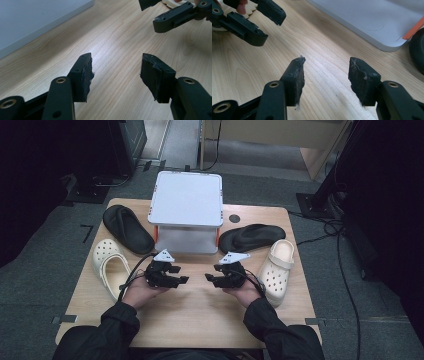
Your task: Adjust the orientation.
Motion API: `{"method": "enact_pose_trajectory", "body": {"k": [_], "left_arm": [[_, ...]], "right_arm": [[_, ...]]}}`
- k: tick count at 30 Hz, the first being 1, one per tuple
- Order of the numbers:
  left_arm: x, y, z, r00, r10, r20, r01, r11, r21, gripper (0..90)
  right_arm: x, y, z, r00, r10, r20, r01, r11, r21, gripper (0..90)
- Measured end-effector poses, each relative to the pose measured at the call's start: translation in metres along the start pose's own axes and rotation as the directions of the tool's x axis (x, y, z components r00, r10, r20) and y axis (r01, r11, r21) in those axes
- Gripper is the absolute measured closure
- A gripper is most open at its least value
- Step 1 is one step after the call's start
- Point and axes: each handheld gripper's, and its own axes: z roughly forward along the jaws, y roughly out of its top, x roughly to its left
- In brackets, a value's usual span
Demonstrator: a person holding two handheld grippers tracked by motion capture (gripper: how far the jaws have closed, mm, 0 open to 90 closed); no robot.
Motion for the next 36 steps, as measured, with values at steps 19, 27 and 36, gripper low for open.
{"method": "enact_pose_trajectory", "body": {"k": [19,27,36], "left_arm": [[0.001,0.003,-0.010,0.9998,-0.010,0.018,0.010,0.9999,0.004,41.6],[0.006,0.004,-0.024,0.9998,-0.016,0.012,0.016,0.9998,-0.008,41.0],[0.011,0.005,-0.042,0.9995,-0.030,-0.009,0.029,0.9993,-0.024,40.4]], "right_arm": [[0.001,0.002,-0.002,0.9995,0.026,-0.018,-0.026,1.000,0.003,49.2],[0.001,0.002,-0.001,0.9993,0.025,-0.026,-0.025,1.000,0.008,49.4],[0.001,0.002,0.000,0.9991,0.015,-0.039,-0.014,1.000,0.018,49.4]]}}
